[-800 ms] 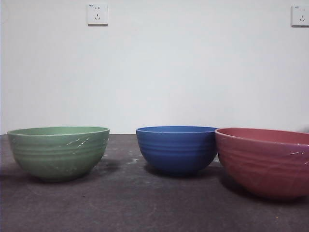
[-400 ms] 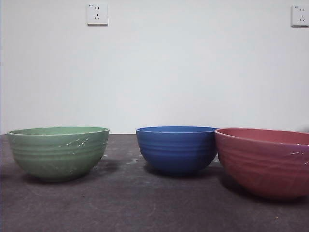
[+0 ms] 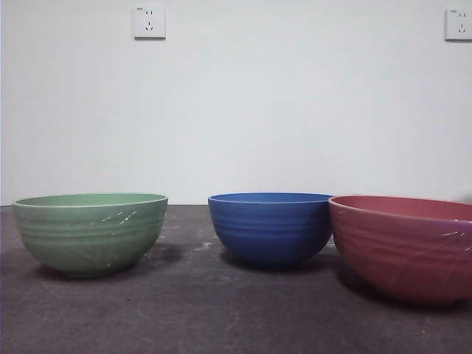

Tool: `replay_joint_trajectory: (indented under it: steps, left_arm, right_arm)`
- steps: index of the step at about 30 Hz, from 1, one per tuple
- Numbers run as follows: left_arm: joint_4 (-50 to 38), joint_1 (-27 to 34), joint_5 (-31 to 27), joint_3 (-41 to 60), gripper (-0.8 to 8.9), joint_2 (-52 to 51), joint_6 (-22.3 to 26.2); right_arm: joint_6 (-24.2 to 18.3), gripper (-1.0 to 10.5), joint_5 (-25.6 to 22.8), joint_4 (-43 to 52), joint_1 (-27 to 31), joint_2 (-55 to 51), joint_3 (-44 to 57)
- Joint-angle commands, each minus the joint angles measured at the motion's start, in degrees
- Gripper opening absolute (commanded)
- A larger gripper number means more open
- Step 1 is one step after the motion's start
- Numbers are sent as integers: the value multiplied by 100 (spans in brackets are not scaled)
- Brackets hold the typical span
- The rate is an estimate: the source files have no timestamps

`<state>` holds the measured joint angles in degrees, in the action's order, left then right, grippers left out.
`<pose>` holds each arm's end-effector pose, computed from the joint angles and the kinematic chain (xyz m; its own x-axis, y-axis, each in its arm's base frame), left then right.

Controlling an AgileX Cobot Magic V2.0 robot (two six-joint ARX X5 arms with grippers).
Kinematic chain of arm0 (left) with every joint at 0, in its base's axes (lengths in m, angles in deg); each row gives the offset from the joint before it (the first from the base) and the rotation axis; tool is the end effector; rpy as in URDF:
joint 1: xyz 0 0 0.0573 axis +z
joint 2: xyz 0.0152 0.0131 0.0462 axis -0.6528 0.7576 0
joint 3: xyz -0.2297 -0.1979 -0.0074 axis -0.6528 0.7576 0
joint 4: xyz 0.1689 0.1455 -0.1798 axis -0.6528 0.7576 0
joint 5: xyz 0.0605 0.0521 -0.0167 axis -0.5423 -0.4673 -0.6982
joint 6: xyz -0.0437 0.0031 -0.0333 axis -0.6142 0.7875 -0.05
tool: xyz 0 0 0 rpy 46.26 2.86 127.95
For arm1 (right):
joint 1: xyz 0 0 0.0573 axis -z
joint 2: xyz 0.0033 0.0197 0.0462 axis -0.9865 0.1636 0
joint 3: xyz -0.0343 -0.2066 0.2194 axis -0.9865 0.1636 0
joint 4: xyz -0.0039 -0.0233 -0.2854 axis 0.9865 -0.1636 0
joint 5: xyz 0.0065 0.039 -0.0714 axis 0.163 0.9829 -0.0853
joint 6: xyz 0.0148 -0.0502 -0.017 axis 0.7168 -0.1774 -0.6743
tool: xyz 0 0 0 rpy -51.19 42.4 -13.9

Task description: Pick up the green bowl on the top,put the green bowl on the left,pick up the red bowl in the middle,put the red bowl on the right

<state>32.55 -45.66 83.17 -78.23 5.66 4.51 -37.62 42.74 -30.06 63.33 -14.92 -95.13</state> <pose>0.0540 -0.0031 0.2751 0.9944 -0.0359 -0.0990 0.0452 0.9946 0.0937 0.1274 0.0369 0.3119 0.9440 0.2080 -0.2563 -0.1850 0.9765 0.1108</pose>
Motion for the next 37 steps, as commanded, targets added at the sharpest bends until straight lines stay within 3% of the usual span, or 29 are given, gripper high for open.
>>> replay_joint_trajectory:
  steps: [1, 8, 16, 21, 25, 37]
  left_arm:
    - [-481, 120, 39, 739, -4, -116, 44]
    - [-1572, 179, 326, 2059, -4, -415, 2]
    - [-1663, 179, 313, 2557, -4, -415, -168]
    - [-1661, 179, 334, 2557, -4, -415, -282]
    - [-1674, 199, 315, 2557, -4, -402, -938]
    - [-1676, 199, 304, 2557, -3, -402, -944]
  right_arm:
    - [66, 3, -17, -42, 0, -2, 37]
    - [66, 3, -17, -170, 0, -2, 37]
    - [66, 3, -20, -188, 0, -2, 37]
    - [66, 3, -17, -190, 0, -2, 37]
    - [66, 3, -20, -190, 0, -2, 37]
    - [66, 3, -17, -190, 0, -2, 37]
